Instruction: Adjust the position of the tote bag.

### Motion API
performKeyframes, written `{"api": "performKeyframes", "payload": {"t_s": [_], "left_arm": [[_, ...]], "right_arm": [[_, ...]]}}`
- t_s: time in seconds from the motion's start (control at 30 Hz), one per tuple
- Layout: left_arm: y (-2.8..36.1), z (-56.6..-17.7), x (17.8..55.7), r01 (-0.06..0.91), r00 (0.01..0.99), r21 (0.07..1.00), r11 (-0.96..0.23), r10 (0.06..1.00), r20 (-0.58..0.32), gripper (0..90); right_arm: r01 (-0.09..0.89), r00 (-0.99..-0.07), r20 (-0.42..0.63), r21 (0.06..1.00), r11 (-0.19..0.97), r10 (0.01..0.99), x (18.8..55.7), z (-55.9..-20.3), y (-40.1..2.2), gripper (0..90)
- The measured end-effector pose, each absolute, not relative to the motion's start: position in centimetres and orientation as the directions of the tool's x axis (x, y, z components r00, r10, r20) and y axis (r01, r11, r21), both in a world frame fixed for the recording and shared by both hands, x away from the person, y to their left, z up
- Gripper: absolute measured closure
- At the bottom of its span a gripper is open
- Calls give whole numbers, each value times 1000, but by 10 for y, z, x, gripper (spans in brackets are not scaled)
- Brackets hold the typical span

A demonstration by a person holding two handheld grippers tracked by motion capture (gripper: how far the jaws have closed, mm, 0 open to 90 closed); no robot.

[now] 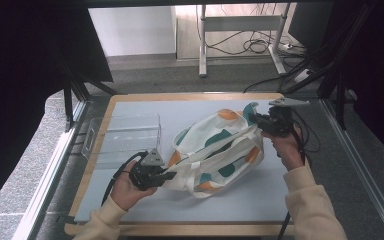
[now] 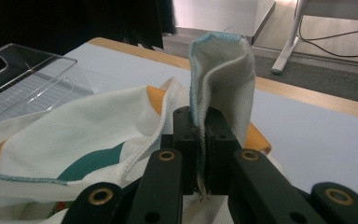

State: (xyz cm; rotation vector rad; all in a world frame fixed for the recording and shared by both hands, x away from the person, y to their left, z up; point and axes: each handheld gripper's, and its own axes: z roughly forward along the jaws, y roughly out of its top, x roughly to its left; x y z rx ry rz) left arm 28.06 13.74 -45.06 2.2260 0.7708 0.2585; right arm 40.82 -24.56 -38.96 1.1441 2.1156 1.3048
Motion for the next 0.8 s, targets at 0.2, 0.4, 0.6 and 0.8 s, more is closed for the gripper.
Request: {"api": "performKeyframes", "payload": {"t_s": [0.2,0.4,0.6,0.8], "left_arm": [[137,-445,294,447,789,719,-532,613,-37,838],[131,-437,315,436,771,715,-546,636,16,838],[128,-435,339,451,753,716,-533,658,16,837],[121,-445,347,469,758,698,-542,652,-4,833]], "right_arm": [[434,-550,98,882,184,830,390,-390,-260,848],[439,-496,124,890,125,859,374,-398,-272,847],[438,-455,187,898,36,871,359,-409,-282,847],[473,-409,193,880,27,892,353,-428,-287,846]]}}
